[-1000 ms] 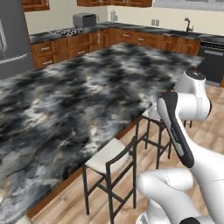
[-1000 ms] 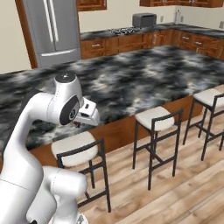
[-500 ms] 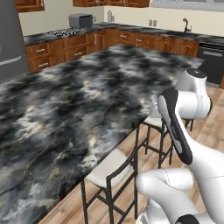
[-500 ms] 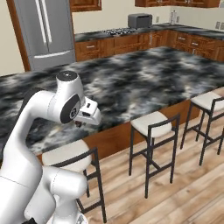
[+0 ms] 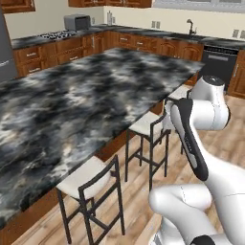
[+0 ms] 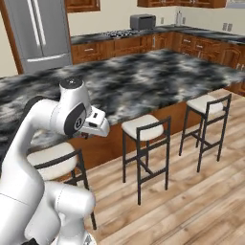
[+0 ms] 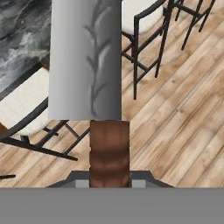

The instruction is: Pick up the metallic utensils from the counter and place them in the open drawer. Make sure not to pick up any wooden utensils.

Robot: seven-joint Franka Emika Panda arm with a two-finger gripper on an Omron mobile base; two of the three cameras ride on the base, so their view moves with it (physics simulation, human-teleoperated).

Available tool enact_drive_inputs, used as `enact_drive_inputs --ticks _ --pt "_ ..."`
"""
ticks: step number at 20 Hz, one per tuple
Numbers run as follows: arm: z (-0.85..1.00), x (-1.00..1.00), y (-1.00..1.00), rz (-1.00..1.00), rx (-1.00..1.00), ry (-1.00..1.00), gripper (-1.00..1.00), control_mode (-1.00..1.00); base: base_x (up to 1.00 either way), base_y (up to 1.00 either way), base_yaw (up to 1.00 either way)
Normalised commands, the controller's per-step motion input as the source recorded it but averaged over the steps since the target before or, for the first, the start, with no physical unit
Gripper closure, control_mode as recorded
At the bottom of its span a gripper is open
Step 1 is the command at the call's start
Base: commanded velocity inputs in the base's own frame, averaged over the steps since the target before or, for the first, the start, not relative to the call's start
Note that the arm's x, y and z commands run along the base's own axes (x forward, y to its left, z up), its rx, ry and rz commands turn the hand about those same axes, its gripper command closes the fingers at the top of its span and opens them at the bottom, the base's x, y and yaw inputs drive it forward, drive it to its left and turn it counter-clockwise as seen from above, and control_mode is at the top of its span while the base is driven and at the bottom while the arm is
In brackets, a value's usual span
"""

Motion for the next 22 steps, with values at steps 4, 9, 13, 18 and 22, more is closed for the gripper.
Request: enact_drive_inputs --ticks 4,9,13,18,22 --pt "0.0 0.0 0.0 0.0 0.0 0.0 1.0 1.0 0.43 -1.0 -0.04" --pt "0.0 0.0 0.0 0.0 0.0 0.0 1.0 1.0 0.84 -1.0 -0.11" --pt "0.0 0.0 0.0 0.0 0.0 0.0 1.0 1.0 0.99 -1.0 -0.03" --pt "0.0 0.0 0.0 0.0 0.0 0.0 1.0 1.0 1.0 -1.0 -0.29" --pt "0.0 0.0 0.0 0.0 0.0 0.0 1.0 1.0 1.0 -0.81 -0.35"
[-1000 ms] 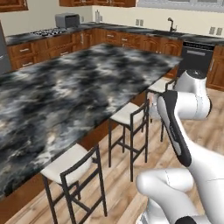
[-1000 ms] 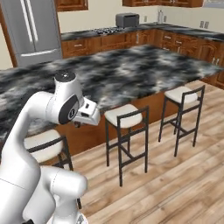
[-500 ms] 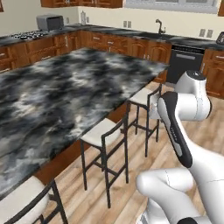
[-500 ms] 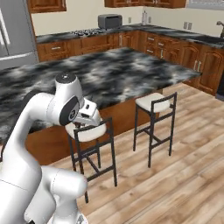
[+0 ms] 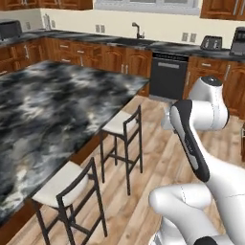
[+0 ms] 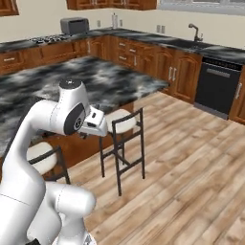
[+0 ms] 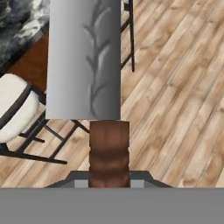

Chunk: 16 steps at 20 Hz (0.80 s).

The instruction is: Pick up the metallic utensils from the counter and place them in the open drawer. Make sure not to pick up any wooden utensils.

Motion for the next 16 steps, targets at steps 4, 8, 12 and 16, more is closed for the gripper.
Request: enact_drive_inputs --ticks 4,8,12,16 --pt "0.0 0.0 0.0 0.0 0.0 0.0 1.0 1.0 1.0 -0.72 -0.28" --pt "0.0 0.0 0.0 0.0 0.0 0.0 1.0 1.0 1.0 -0.84 -0.24" --pt "0.0 0.0 0.0 0.0 0.0 0.0 1.0 1.0 1.0 -0.49 -0.24" --pt "0.0 0.0 0.0 0.0 0.0 0.0 1.0 1.0 1.0 -0.42 -0.2"
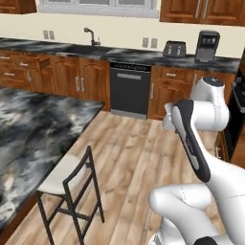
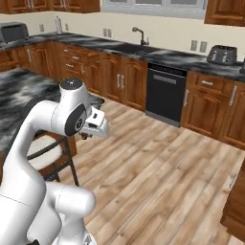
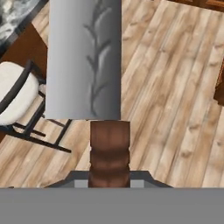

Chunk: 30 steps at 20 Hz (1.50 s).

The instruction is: Pick up the metallic utensils from the counter and place them in the open drawer. Make sure not to pick up any wooden utensils.

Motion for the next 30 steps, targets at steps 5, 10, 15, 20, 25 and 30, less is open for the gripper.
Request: enact_drive_inputs --ticks 5,10,15,20,25,30 --pt "0.0 0.0 0.0 0.0 0.0 0.0 1.0 1.0 1.0 -0.16 -0.16" --pt "0.0 0.0 0.0 0.0 0.0 0.0 1.0 1.0 1.0 0.23 -0.07" --pt "0.0 0.0 0.0 0.0 0.0 0.0 1.0 1.0 1.0 -0.03 -0.01" --pt "0.0 0.0 0.0 0.0 0.0 0.0 1.0 1.0 1.0 -0.4 0.01" --pt "0.0 0.0 0.0 0.0 0.0 0.0 1.0 1.0 1.0 0.0 0.12" --pt "0.0 0.0 0.0 0.0 0.0 0.0 1.0 1.0 1.0 -0.25 0.4"
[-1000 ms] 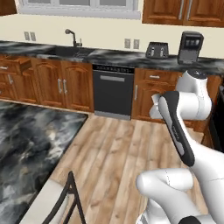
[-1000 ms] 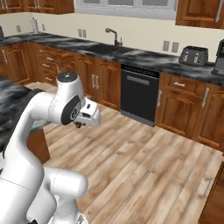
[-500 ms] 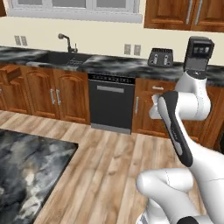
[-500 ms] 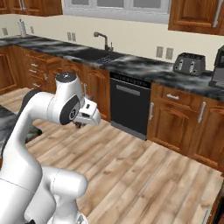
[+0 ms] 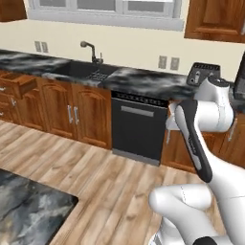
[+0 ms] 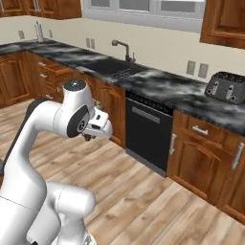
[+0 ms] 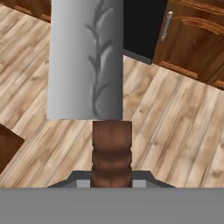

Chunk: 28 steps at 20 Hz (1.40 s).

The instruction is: Pick up the metallic utensils from the counter and place them in the open drawer. Make sure not to pick up any wooden utensils.

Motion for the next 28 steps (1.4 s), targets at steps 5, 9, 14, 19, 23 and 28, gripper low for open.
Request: enact_drive_inputs --ticks 5,9,14,19,23,28 --pt "0.0 0.0 0.0 0.0 0.0 0.0 1.0 1.0 1.0 -0.55 0.56" --pt "0.0 0.0 0.0 0.0 0.0 0.0 1.0 1.0 1.0 -0.78 0.52" --pt "0.0 0.0 0.0 0.0 0.0 0.0 1.0 1.0 0.98 -0.35 0.52" --pt "0.0 0.0 0.0 0.0 0.0 0.0 1.0 1.0 0.92 0.0 0.42" --pt "0.0 0.0 0.0 0.0 0.0 0.0 1.0 1.0 0.8 0.0 0.45" --pt "0.0 0.0 0.0 0.0 0.0 0.0 1.0 1.0 0.59 -0.53 0.43"
